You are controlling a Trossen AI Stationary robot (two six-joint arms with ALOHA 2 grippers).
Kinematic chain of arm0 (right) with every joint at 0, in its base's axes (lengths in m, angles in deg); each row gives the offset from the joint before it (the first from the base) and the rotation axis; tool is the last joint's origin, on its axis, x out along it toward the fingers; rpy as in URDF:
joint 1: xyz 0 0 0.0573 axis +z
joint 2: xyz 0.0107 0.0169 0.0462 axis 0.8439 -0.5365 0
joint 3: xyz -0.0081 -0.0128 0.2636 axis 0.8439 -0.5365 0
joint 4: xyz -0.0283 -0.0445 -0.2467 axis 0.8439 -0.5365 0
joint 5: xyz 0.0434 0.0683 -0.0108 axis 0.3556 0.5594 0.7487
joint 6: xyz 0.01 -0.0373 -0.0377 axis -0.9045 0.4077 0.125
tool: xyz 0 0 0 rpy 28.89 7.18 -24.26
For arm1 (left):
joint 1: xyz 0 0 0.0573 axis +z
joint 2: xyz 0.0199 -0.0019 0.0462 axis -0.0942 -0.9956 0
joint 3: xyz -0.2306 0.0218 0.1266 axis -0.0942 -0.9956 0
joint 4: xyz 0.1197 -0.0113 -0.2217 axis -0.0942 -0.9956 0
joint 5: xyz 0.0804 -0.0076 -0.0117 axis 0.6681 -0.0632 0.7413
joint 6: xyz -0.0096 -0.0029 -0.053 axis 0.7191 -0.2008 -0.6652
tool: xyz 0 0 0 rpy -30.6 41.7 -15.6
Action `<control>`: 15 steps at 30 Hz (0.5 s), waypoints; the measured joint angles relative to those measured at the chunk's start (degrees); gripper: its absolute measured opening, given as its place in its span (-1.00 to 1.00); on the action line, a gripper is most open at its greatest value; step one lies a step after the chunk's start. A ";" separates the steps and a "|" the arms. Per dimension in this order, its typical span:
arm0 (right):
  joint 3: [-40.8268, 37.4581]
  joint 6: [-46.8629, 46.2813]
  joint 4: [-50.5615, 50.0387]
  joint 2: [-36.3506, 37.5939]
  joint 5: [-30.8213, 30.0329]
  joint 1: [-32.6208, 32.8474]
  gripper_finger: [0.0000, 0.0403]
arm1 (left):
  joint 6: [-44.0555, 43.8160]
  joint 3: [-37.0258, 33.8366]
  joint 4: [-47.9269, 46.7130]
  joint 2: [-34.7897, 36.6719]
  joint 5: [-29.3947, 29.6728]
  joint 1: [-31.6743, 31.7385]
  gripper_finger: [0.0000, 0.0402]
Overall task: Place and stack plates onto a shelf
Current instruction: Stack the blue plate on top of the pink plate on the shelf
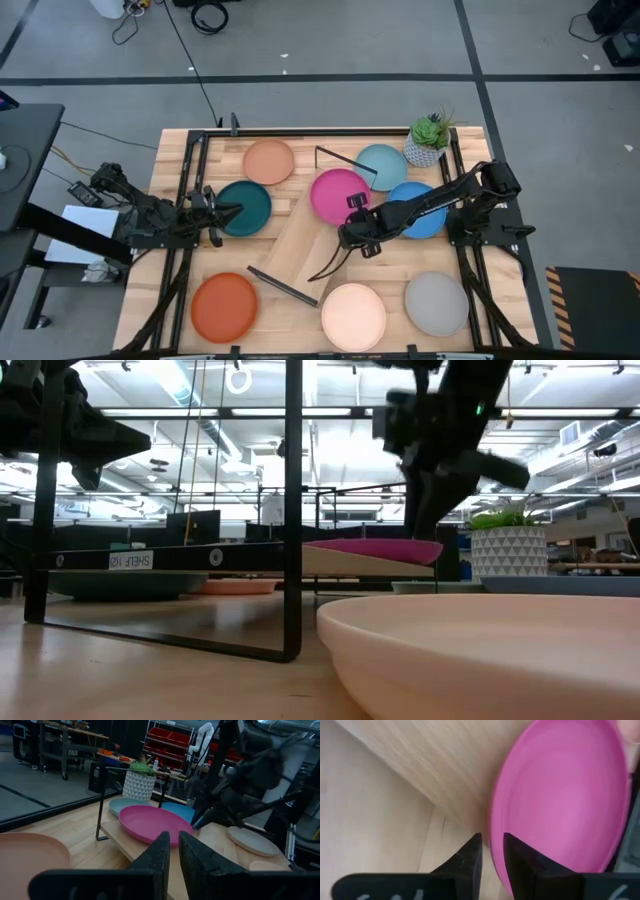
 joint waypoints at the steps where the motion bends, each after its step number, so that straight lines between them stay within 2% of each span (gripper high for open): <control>1: 1.04 -1.39 -1.79 0.02 -0.52 0.64 -0.56 | -0.02 -0.01 0.00 0.00 0.00 0.01 -0.78; 7: 2.31 -14.80 -14.80 0.19 0.73 5.24 -0.51 | -0.02 0.00 0.00 0.00 0.00 0.02 -0.78; 11: -1.80 -25.29 -19.92 1.58 -0.38 8.97 -0.50 | -0.02 0.00 0.00 0.00 0.00 -0.01 -0.78; 15: -8.05 -35.38 -19.29 6.81 -0.74 11.86 -0.47 | 0.00 0.00 0.00 0.00 0.01 0.01 -0.78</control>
